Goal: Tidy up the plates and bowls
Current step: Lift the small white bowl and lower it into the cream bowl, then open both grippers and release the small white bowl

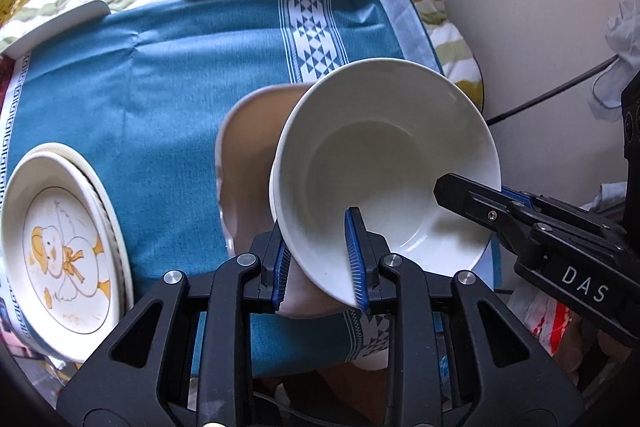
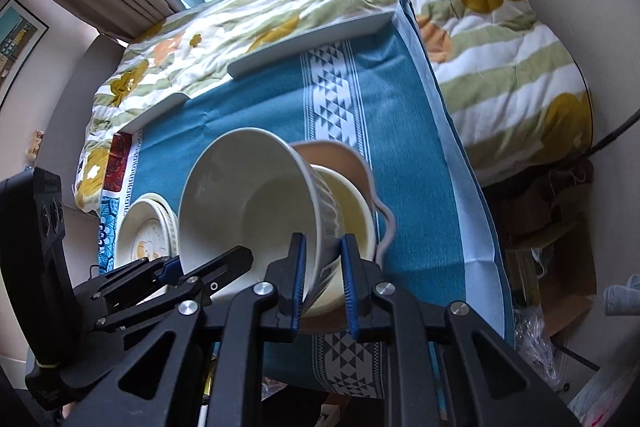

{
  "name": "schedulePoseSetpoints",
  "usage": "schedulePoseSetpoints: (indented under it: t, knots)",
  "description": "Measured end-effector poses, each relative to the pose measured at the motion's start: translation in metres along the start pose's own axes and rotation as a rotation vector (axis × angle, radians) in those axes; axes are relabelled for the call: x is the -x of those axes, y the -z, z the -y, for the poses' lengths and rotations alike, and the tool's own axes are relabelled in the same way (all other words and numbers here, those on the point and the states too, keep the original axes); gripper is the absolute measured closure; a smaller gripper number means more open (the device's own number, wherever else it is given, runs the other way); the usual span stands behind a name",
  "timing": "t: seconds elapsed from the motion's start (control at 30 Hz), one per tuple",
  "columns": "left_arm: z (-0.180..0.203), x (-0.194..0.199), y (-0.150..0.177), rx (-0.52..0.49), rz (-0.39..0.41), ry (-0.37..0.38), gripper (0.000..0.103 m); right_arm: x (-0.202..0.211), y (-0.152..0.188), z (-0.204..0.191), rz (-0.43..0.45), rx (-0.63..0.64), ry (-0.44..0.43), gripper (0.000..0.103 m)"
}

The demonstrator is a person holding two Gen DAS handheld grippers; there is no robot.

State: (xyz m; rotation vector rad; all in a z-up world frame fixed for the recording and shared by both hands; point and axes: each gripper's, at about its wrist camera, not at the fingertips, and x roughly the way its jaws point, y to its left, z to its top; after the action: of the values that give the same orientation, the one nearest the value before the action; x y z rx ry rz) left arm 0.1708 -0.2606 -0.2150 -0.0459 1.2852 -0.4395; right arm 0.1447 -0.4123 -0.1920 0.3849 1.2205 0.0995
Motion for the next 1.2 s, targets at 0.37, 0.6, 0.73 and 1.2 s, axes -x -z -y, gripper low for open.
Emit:
schedulePoseSetpoints:
  t: [0.37, 0.6, 0.73, 1.2]
  knots:
    - [0.012, -0.013, -0.007, -0.073, -0.046, -0.055, 0.08, -0.009, 0.005, 0.007, -0.006, -0.002, 0.036, 0.087]
    - [0.018, -0.014, -0.009, -0.108, -0.047, -0.099, 0.08, -0.013, 0.007, 0.008, -0.015, 0.01, 0.038, 0.087]
    - [0.025, -0.015, -0.01, -0.151, -0.044, -0.15, 0.08, -0.013, 0.009, 0.008, -0.017, 0.013, 0.039, 0.087]
    - [0.027, -0.013, -0.008, -0.169, -0.036, -0.189, 0.08, -0.013, 0.015, 0.007, -0.023, 0.015, 0.033, 0.087]
